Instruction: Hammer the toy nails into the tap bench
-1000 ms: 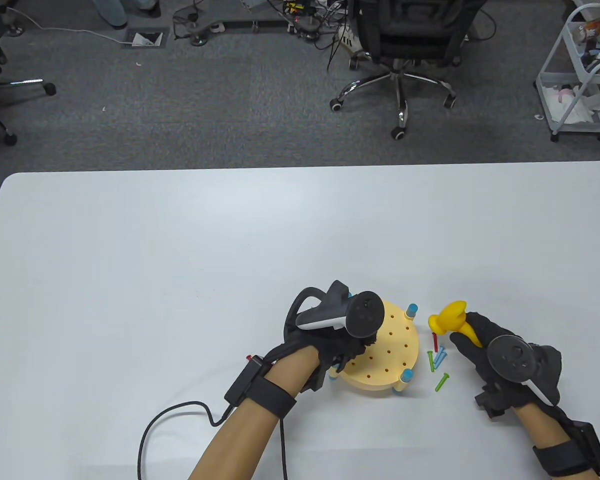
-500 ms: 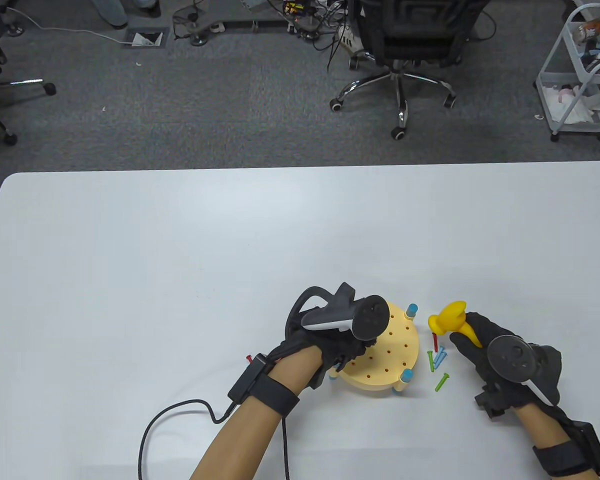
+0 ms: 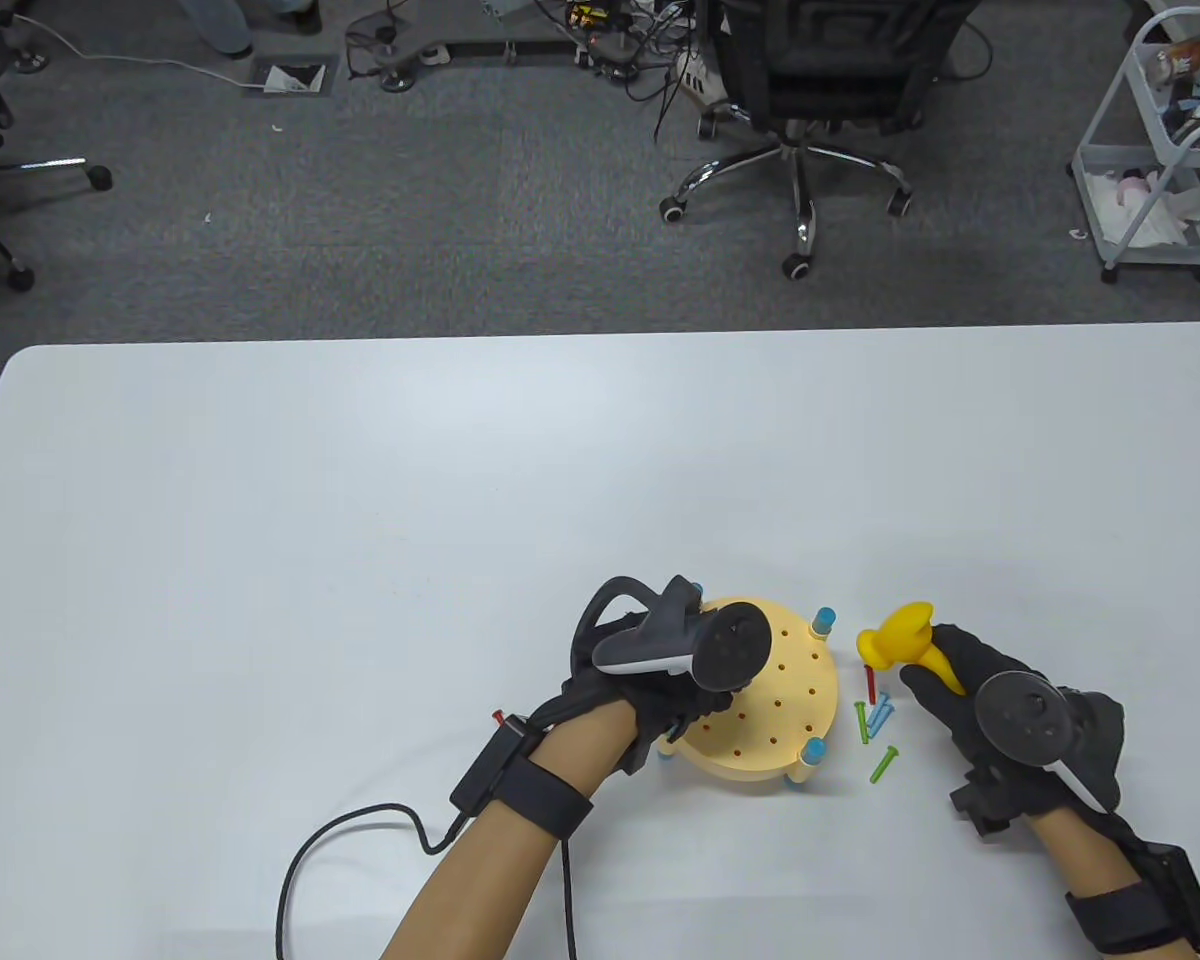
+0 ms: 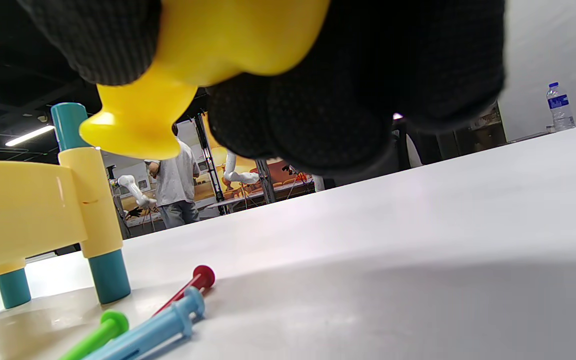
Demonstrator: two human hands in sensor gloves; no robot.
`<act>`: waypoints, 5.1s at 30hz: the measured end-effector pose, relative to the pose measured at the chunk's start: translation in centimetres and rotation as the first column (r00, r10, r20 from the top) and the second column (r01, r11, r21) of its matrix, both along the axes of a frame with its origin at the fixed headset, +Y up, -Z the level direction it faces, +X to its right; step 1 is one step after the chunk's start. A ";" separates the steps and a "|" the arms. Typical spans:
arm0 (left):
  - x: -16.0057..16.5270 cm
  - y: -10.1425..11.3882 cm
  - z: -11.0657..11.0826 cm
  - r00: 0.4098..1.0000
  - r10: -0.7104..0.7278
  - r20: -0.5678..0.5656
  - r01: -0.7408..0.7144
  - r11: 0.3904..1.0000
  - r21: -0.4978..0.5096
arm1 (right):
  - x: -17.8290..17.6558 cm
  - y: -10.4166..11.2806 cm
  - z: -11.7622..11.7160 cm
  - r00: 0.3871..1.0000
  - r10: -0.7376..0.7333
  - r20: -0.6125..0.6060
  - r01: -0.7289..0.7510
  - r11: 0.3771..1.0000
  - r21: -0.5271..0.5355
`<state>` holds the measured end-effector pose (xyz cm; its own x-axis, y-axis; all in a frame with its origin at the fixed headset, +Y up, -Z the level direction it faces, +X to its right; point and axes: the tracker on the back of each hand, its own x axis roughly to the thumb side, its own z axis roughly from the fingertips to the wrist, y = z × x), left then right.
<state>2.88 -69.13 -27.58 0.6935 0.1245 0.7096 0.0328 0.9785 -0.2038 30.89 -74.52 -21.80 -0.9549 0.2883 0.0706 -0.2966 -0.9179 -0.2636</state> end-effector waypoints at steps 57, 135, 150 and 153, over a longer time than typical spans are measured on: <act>-8.2 -4.1 4.4 0.914 0.337 -0.225 -0.333 0.941 0.056 | -11.1 4.2 1.7 0.804 0.446 -0.394 -0.352 0.890 0.290; -18.1 -7.1 0.9 0.495 -0.212 -0.843 0.152 0.976 -0.156 | -3.0 3.2 0.7 0.983 0.125 -0.134 -0.100 0.979 0.180; -17.8 -7.4 0.3 0.311 -0.186 -0.932 0.106 0.981 -0.161 | -3.1 3.0 0.7 0.983 0.127 -0.136 -0.101 0.978 0.182; -18.2 -7.6 0.2 0.287 -0.165 -0.943 0.051 0.986 -0.157 | -3.2 3.0 0.7 0.982 0.127 -0.137 -0.101 0.978 0.182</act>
